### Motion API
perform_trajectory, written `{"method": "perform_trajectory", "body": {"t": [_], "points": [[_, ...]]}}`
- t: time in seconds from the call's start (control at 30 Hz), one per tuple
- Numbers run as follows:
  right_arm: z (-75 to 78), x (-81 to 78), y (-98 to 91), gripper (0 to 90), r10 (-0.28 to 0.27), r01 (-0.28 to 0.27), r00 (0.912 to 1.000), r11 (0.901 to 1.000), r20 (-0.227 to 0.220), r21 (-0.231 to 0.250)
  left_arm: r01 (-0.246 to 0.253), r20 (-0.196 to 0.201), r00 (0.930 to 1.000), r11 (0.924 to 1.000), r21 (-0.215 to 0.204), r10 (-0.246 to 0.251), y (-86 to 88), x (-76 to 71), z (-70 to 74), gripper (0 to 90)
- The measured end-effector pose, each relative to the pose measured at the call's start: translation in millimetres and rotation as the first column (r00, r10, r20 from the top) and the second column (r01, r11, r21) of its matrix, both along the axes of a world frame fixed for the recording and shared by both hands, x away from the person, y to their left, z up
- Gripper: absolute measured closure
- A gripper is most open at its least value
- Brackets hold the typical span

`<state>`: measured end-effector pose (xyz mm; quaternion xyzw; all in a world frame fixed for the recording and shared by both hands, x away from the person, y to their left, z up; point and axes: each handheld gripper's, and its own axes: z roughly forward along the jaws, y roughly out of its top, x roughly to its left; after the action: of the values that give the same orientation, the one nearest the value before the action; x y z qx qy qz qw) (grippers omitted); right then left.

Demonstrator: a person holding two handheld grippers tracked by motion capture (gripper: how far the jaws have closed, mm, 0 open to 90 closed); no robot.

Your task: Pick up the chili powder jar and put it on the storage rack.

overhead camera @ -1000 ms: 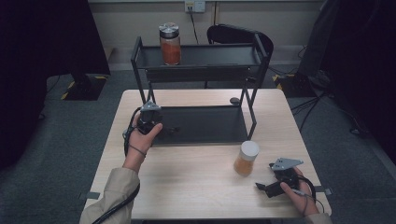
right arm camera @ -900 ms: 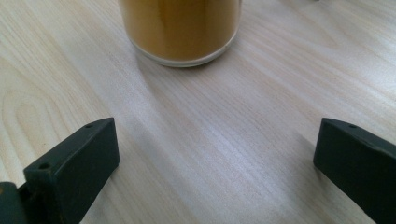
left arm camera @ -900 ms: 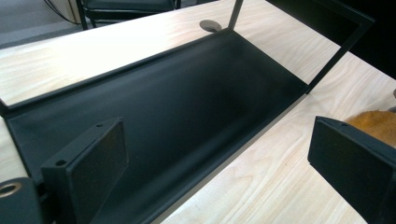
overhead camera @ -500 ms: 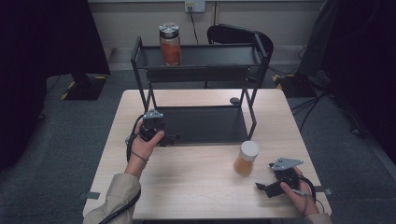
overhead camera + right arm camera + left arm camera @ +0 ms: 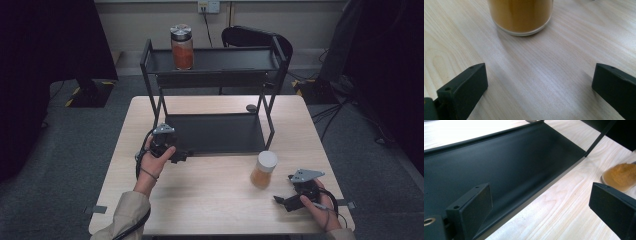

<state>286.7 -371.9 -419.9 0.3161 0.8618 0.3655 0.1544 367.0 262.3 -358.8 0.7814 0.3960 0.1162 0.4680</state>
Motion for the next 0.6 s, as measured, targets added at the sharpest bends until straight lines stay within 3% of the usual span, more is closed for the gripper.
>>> {"method": "perform_trajectory", "body": {"t": [0.6], "points": [[0.0, 0.0, 0.0, 0.0, 0.000, 0.000, 1.0000, 1.0000, 0.000, 0.000, 0.010, -0.008, 0.9999, 0.9998, 0.017, -0.010, 2.4, -10.3, -18.2, 3.9]]}}
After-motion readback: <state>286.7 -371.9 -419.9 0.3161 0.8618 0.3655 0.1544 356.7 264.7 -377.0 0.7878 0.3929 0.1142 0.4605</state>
